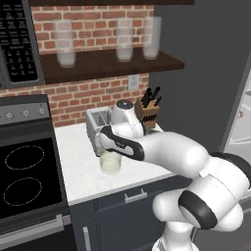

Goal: Grab a lemon wedge from the fridge and one ice cube from the ice bowl, and put them in the glass of lemonade.

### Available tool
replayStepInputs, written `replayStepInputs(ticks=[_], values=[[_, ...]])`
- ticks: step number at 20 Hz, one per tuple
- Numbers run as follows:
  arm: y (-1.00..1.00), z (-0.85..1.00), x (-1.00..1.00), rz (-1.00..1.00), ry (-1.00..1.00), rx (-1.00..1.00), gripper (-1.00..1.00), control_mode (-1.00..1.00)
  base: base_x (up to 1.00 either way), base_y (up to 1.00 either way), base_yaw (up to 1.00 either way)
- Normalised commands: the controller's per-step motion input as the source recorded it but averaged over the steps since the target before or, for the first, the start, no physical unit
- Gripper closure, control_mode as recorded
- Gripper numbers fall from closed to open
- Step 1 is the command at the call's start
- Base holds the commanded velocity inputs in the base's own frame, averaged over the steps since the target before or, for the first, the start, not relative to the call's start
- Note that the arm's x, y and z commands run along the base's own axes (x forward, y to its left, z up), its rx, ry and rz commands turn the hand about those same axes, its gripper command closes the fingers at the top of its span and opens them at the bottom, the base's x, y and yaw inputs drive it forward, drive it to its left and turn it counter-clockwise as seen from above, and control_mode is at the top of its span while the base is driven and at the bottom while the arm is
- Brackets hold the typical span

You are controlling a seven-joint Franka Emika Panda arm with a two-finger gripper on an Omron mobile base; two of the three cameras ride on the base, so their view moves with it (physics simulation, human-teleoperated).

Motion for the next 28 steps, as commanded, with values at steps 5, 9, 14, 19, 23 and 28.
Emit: replayStepInputs(ticks=[5,9,14,19,23,28], values=[[0.00,-0.19,-0.03,0.00,-0.01,0.00,1.00,-1.00,0.00,0.00,0.00],[0.00,0.00,-0.17,0.00,-0.07,0.00,1.00,-1.00,0.00,0.00,0.00],[0.04,0.00,-0.11,0.00,-0.03,0.00,1.00,-1.00,0.00,0.00,0.00],[0.08,0.00,0.00,0.00,0.00,0.00,1.00,-1.00,0.00,0.00,0.00],[0.08,0.00,0.06,0.00,0.00,0.00,1.00,-1.00,0.00,0.00,0.00],[0.00,-0.05,0.04,0.00,0.00,0.00,1.00,-1.00,0.00,0.00,0.00]])
